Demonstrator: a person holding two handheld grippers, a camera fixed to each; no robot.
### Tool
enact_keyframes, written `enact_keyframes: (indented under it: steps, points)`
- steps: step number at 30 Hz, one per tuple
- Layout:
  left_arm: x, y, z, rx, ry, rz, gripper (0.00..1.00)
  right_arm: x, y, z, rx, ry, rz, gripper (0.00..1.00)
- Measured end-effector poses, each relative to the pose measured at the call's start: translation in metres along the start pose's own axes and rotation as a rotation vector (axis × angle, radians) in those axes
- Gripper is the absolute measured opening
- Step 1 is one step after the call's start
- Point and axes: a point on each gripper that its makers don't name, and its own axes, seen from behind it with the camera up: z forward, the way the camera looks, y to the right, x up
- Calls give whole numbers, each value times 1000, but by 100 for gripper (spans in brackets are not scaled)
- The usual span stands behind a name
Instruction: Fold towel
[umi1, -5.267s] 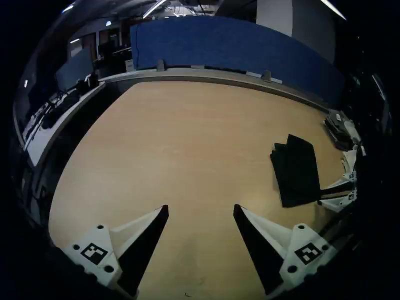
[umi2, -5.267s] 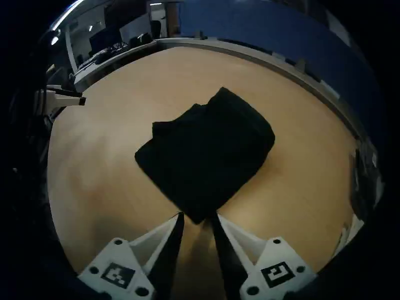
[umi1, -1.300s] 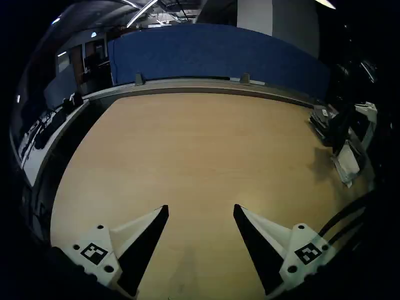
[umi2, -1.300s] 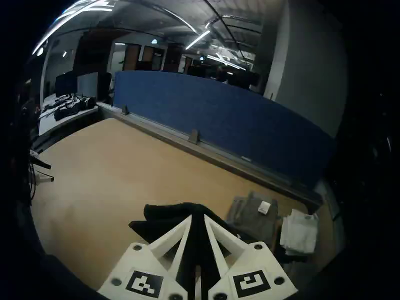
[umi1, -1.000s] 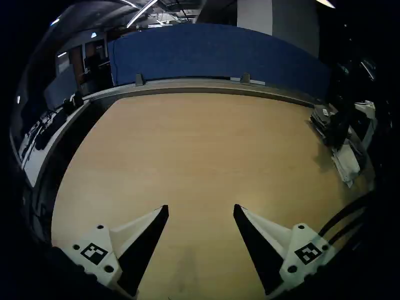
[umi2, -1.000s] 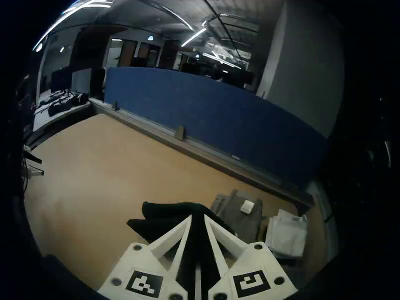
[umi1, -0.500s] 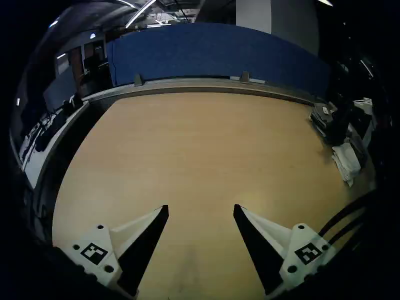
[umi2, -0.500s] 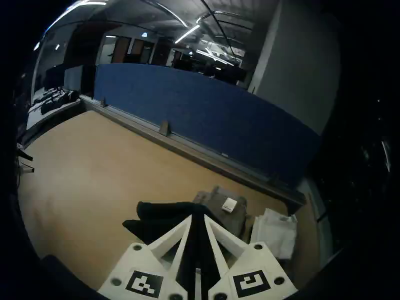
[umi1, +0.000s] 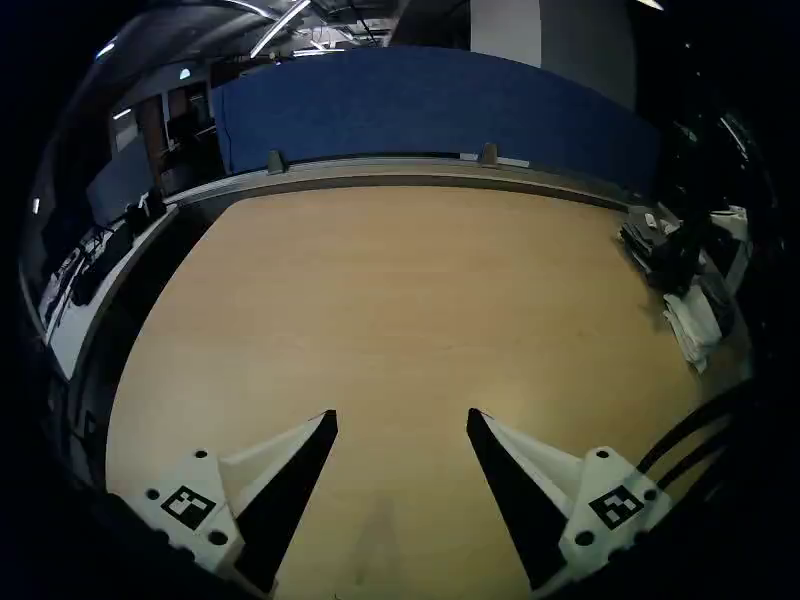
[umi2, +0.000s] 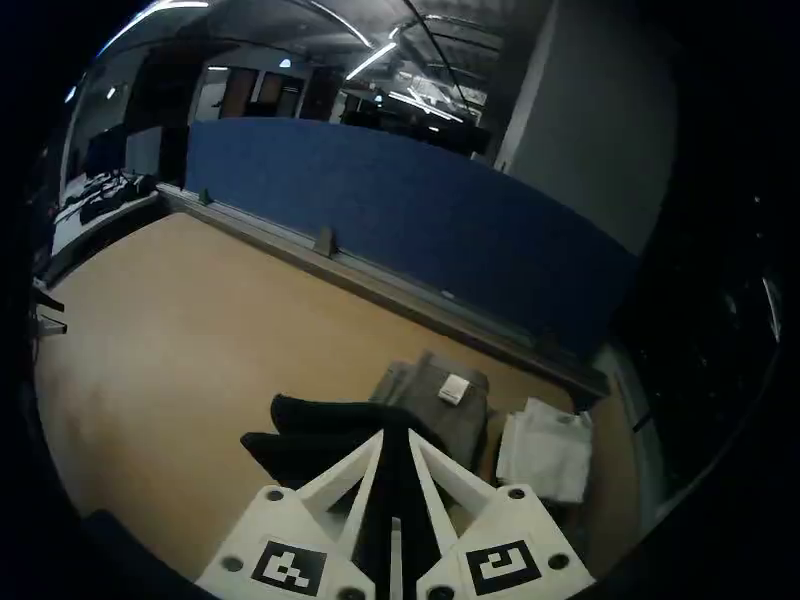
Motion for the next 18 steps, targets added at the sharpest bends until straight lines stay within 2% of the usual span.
enact_keyframes:
  steps: [6, 18]
  points:
    - [2, 4, -1, -4, 0, 11, 97, -35, 6, -16, -19, -34, 46, 2]
    - [3, 11, -1, -17, 1, 26, 97, -125, 15, -54, -81, -127, 187, 2]
